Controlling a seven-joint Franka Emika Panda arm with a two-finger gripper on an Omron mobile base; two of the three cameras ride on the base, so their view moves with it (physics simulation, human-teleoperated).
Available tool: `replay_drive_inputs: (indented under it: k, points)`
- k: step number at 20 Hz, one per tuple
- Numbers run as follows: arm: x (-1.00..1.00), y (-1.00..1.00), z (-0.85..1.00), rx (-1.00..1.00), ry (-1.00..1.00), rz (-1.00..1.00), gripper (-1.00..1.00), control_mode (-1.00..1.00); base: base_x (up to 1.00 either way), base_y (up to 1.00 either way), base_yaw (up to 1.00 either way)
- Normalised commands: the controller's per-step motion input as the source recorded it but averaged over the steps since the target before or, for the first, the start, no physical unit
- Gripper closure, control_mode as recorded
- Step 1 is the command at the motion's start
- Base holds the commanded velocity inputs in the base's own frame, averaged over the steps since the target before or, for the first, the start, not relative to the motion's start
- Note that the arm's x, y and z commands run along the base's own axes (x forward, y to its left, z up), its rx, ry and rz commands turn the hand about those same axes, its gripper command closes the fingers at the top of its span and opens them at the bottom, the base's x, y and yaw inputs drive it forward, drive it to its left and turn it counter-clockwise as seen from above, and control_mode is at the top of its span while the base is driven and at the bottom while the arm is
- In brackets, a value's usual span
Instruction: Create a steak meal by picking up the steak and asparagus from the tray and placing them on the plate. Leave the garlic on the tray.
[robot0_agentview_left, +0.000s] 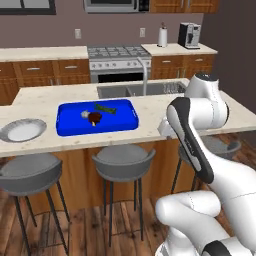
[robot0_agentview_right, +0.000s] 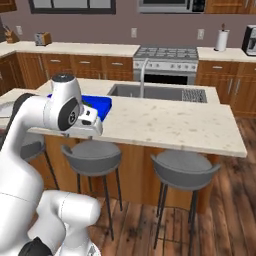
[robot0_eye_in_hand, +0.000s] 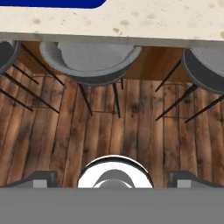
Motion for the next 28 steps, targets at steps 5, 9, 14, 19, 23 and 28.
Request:
replay_drive_inputs:
  k: [5,9,14,19,23,28]
  points:
    - [0.00,0.00,0.00,0.00,0.00,0.00,-1.00,1.00,-0.12,0.81,0.01]
    - [0.00,0.00,0.00,0.00,0.00,0.00,-1.00,1.00,0.00,0.91,0.00]
    - [0.00,0.00,0.00,0.00,0.00,0.00,-1.00,1.00,0.00,0.92,0.00]
    - [0.00,0.00,0.00,0.00,0.00,0.00,-1.00,1.00,0.22,0.49,0.00]
    - [0.00,0.00,0.00,0.00,0.00,0.00,-1.00,1.00,0.55,0.00,0.00]
    - [0.00,0.00,0.00,0.00,0.00,0.00,-1.00,1.00,0.73,0.00,0.00]
